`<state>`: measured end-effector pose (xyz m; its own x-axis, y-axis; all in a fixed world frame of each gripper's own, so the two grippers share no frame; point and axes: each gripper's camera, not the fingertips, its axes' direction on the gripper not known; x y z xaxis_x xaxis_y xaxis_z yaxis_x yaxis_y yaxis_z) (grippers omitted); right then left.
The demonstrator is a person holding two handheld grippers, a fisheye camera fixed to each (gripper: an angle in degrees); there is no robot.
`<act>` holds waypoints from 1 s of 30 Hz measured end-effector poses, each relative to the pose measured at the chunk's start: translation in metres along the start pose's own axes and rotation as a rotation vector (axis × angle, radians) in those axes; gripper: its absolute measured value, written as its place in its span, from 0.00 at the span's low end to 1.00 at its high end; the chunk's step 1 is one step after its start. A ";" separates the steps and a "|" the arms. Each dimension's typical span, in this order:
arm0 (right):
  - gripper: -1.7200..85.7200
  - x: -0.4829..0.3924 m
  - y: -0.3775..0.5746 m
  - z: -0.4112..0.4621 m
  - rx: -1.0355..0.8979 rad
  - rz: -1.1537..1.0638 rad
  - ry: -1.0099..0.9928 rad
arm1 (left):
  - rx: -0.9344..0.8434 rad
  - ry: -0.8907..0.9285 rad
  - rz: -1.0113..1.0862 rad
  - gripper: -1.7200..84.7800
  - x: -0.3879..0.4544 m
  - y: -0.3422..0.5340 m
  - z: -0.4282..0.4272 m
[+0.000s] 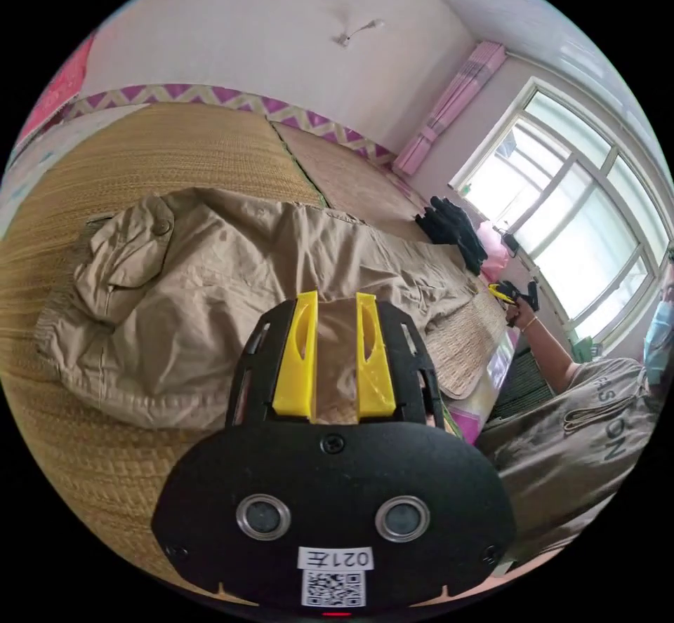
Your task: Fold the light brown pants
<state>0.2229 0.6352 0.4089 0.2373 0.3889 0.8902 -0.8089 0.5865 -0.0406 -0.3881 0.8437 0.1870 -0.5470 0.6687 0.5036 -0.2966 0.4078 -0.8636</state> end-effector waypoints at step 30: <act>0.03 -0.329 -0.081 -0.023 -0.010 -0.272 -0.411 | 0.225 0.028 0.010 0.01 0.054 0.043 -0.269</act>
<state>0.2226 0.4765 0.1092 0.2056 -0.0908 0.9744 -0.7418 0.6350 0.2157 -0.2199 1.0643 0.1836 -0.5297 0.6903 0.4929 -0.4603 0.2541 -0.8506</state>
